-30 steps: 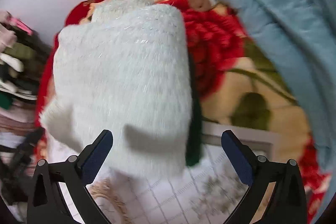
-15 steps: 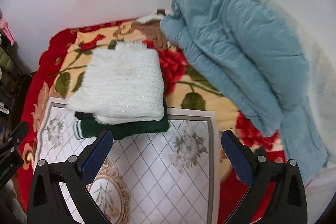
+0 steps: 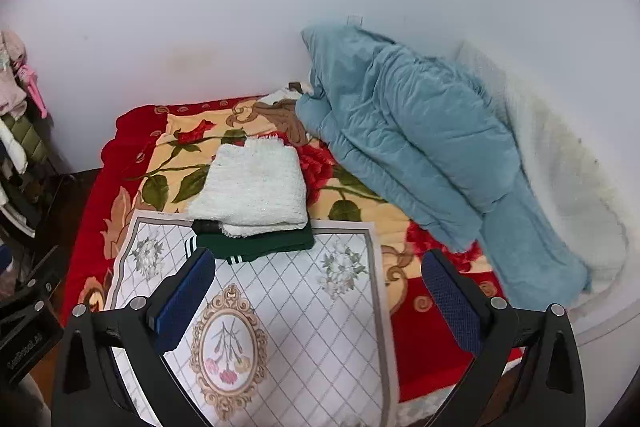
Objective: Fold large clothes
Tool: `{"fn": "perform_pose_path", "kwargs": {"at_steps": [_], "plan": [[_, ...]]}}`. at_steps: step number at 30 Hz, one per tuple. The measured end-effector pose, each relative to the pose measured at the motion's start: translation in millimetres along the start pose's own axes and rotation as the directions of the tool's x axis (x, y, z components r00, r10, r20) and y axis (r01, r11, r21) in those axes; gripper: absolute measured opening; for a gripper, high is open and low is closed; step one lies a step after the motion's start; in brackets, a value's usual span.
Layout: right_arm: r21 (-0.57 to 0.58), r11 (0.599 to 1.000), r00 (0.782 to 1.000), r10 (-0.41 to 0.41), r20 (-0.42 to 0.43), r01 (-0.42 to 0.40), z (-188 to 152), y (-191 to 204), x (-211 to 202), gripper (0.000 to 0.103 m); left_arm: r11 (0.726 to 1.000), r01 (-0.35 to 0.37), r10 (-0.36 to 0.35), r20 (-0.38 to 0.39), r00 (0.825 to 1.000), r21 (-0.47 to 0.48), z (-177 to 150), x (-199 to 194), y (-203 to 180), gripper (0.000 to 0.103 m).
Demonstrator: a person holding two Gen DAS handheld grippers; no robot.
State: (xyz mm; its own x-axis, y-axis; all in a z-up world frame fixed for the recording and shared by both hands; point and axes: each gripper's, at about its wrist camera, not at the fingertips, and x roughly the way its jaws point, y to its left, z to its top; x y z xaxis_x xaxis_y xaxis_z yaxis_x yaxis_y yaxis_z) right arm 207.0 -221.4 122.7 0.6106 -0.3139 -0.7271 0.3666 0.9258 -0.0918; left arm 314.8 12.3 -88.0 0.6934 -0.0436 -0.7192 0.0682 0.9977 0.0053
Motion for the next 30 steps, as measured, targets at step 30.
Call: {"fn": "perform_pose_path", "kwargs": {"at_steps": [30], "plan": [[-0.056,0.996,0.995,0.067,0.079,-0.063,-3.3,-27.2,-142.7,0.103,1.0,-0.012,0.013,0.024,1.0,-0.027,-6.7,-105.8,1.4,0.102]]}}
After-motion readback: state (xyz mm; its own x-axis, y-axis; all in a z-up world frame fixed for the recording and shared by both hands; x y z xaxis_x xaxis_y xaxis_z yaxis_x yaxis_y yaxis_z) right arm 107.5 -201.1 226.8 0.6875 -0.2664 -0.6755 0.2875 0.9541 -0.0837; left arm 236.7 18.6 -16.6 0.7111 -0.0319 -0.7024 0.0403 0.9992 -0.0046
